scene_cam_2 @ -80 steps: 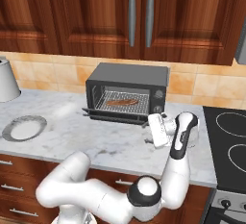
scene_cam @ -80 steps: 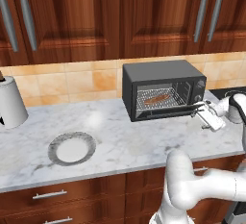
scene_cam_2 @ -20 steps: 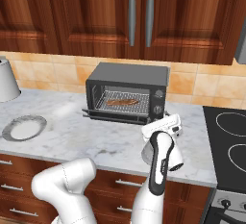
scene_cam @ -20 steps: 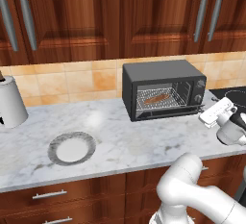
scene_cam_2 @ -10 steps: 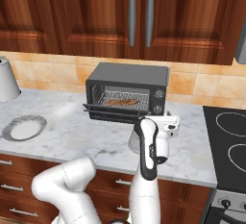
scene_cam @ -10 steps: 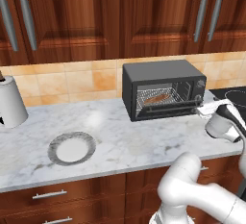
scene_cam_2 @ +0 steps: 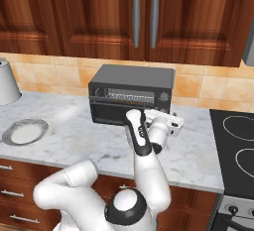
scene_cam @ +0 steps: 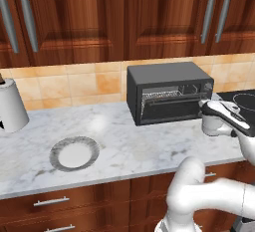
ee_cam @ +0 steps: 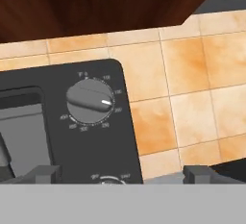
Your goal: Pull the toaster oven rack outwards. Pick up the baguette from the plate and place it on the toaster oven rack. Close the toaster oven door fully and set the temperature to the lowest setting.
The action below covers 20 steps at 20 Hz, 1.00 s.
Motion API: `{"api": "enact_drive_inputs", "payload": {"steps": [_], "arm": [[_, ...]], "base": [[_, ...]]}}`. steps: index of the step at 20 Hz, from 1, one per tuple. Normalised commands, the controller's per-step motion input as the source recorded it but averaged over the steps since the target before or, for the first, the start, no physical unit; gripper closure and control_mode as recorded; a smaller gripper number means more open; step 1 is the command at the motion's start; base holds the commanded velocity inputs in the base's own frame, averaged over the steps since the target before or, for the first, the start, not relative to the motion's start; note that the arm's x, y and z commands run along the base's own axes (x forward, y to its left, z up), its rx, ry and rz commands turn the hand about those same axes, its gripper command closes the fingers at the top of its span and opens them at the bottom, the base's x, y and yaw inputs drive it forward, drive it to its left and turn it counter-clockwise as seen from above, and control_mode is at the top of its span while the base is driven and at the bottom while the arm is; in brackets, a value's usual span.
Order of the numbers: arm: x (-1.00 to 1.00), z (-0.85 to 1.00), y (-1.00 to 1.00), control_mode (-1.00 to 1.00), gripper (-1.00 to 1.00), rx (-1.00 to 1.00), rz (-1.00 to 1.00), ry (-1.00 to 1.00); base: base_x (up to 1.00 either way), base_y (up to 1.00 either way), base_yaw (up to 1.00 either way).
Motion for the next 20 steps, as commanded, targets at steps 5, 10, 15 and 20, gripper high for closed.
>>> {"api": "enact_drive_inputs", "payload": {"steps": [5,10,15,20], "arm": [[0.42,0.8,0.23,-1.0,-1.0,0.25,-0.17,0.17],[0.47,0.93,0.1,-1.0,-1.0,0.26,-0.19,0.21],[0.35,1.0,0.0,-1.0,-1.0,0.24,-0.18,0.39],[0.41,1.0,0.0,-1.0,-1.0,0.18,-0.08,0.65]], "base": [[0.0,0.0,0.0],[0.0,0.0,0.0],[0.0,0.0,0.0],[0.0,0.0,0.0]]}}
